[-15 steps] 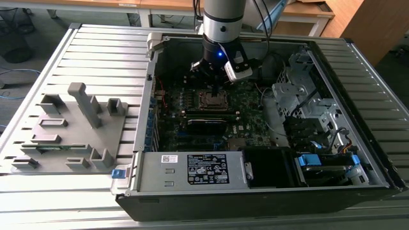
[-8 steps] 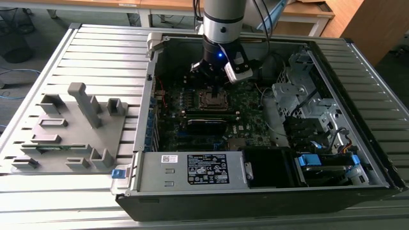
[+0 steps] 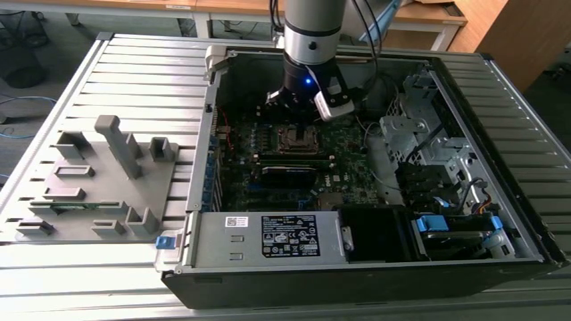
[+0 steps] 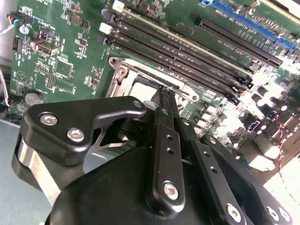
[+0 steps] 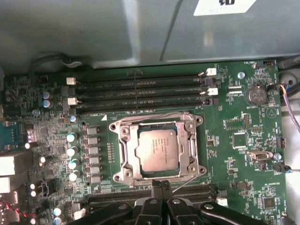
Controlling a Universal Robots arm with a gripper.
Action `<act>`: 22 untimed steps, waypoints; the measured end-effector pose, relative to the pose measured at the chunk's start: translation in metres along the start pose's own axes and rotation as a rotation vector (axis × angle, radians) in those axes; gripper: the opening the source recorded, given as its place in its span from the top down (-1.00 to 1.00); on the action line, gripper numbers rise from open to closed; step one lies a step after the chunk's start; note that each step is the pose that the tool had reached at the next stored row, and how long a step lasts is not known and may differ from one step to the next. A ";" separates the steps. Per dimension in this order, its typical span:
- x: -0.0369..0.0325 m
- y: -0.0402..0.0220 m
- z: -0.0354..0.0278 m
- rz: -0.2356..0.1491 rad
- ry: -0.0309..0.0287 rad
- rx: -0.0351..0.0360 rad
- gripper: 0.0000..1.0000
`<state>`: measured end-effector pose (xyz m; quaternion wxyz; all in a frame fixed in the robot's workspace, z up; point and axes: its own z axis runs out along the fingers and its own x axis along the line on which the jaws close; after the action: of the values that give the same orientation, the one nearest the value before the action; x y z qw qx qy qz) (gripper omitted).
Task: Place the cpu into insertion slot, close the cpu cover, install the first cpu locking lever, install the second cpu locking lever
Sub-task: 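Install the second cpu locking lever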
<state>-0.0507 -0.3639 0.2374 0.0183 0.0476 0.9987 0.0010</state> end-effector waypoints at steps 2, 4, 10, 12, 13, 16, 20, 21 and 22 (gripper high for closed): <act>-0.0002 -0.0019 0.0000 0.000 0.0000 0.0001 0.79; -0.0004 -0.0037 0.0000 0.000 0.0000 0.0000 0.79; -0.0004 -0.0077 0.0001 0.000 0.0000 0.0001 0.79; 0.0003 -0.0081 0.0003 0.000 -0.0001 -0.0001 0.79; 0.0009 -0.0084 0.0004 0.000 -0.0001 0.0000 0.79; 0.0024 -0.0087 0.0005 0.000 0.0000 0.0001 0.79; 0.0047 -0.0090 0.0006 0.000 -0.0001 0.0001 0.79; 0.0047 -0.0090 0.0006 0.000 -0.0001 0.0000 0.79; 0.0047 -0.0090 0.0006 0.000 -0.0001 0.0000 0.79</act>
<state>-0.0562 -0.3723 0.2365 0.0184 0.0476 0.9987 0.0010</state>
